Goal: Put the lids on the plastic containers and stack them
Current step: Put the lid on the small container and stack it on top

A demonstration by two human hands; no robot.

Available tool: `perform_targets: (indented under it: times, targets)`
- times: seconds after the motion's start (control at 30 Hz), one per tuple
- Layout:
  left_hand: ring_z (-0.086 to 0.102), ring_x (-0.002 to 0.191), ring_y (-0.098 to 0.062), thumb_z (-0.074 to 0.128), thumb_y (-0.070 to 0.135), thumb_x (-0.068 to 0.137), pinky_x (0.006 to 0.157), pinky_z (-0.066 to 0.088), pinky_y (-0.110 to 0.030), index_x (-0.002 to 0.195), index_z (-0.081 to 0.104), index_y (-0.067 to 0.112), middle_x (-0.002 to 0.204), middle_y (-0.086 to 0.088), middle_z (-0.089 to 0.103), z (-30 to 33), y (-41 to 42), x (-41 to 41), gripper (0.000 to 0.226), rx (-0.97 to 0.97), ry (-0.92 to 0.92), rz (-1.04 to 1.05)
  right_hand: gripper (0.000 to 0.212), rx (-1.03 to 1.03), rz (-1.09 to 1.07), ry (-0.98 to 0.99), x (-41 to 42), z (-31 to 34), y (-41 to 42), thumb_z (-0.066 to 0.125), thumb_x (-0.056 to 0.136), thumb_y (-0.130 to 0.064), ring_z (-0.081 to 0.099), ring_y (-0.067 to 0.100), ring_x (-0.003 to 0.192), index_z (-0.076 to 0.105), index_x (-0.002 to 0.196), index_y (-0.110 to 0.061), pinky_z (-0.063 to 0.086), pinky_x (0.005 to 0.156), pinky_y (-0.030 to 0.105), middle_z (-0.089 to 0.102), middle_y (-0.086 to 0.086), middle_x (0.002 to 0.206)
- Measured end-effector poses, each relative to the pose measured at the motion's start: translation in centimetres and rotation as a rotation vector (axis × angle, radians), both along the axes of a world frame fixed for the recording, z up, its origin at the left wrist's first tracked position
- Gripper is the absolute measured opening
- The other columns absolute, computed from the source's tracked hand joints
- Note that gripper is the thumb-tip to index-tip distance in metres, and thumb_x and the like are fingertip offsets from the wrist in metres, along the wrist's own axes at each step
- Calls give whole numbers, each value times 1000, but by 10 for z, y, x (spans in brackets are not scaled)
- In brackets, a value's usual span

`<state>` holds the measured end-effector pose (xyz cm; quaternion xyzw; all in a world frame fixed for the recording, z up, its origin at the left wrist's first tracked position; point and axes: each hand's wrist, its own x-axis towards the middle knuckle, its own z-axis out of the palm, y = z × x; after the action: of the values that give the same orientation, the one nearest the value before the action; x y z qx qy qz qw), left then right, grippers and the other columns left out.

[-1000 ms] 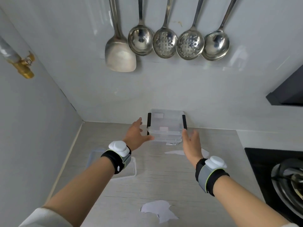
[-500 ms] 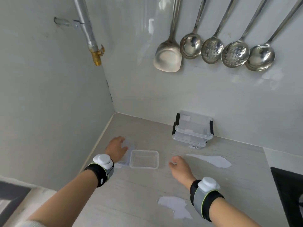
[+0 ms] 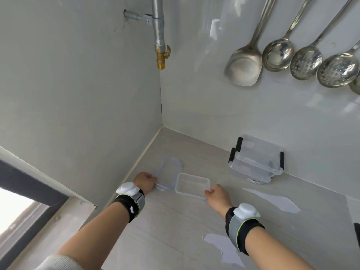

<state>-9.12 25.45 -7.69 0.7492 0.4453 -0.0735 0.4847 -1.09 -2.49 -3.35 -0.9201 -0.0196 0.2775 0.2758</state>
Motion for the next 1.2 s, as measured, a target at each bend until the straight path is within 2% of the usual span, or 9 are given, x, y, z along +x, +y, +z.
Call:
perform_targets:
  times: [0.2, 0.33, 0.47, 0.6, 0.83, 0.9, 0.97, 1.1, 1.2]
  targets:
    - [63, 63, -27, 74, 20, 79, 69, 59, -41, 81, 74, 2, 72, -15, 70, 6, -6, 4, 19, -135, -37, 140, 17, -55, 13, 16, 0, -7, 0, 56, 95, -21, 58, 28, 85, 59, 91, -6, 39, 71, 27, 61, 8, 89]
    - [53, 51, -22, 74, 15, 83, 48, 46, -24, 83, 70, 1, 67, -15, 62, 9, -13, 6, 15, -242, -61, 220, 17, -61, -28, 9, 0, -6, -1, 56, 93, -17, 58, 24, 75, 61, 78, -10, 38, 66, 24, 64, 5, 78]
    - [60, 61, -22, 72, 14, 87, 53, 55, -26, 89, 68, 1, 73, -13, 64, 7, -17, 9, 14, -379, -100, 303, 21, -33, -77, 42, 0, -6, -5, 55, 88, -14, 72, 30, 76, 62, 69, -9, 50, 64, 29, 74, 13, 75]
    - [63, 73, -26, 66, 10, 92, 67, 60, -35, 89, 61, 6, 86, -16, 66, 10, -27, 10, 7, -456, -169, 332, 18, -1, -105, 53, -4, 3, -18, 53, 87, -12, 62, 23, 66, 63, 73, -8, 44, 56, 25, 68, 6, 72]
    - [60, 63, -24, 60, 13, 95, 57, 59, -30, 93, 56, 11, 81, -12, 62, 27, -47, 9, 5, -448, -255, 270, 39, -58, -157, 90, -19, 18, -52, 47, 87, -3, 41, 9, 44, 39, 51, -18, 33, 39, 16, 46, -3, 51]
    - [60, 63, -24, 58, 14, 96, 61, 58, -31, 92, 56, 12, 83, -12, 62, 32, -53, 8, 5, -466, -288, 235, 35, -52, -169, 116, -25, 18, -60, 50, 88, -6, 51, 10, 45, 49, 54, -16, 48, 45, 16, 60, 0, 54]
    - [58, 62, -22, 57, 17, 97, 66, 57, -32, 92, 55, 14, 83, -11, 62, 39, -61, 6, 7, -492, -312, 178, 29, -8, -213, 127, -33, 15, -71, 51, 85, -8, 62, 18, 48, 59, 58, -13, 61, 58, 30, 68, 6, 56]
    - [57, 60, -17, 58, 24, 98, 58, 54, -26, 91, 58, 16, 76, -4, 62, 52, -80, 3, 10, -492, -302, 9, 28, 54, -232, 149, -45, 14, -87, 53, 87, -11, 62, 22, 54, 57, 60, -16, 54, 54, 30, 64, 4, 56]
    - [56, 59, -15, 60, 25, 97, 56, 50, -24, 92, 62, 16, 72, -2, 64, 58, -98, 1, 10, -484, -274, -111, 37, 37, -222, 47, -49, 19, -94, 51, 90, -13, 46, 19, 53, 44, 54, -19, 39, 53, 31, 48, -2, 52]
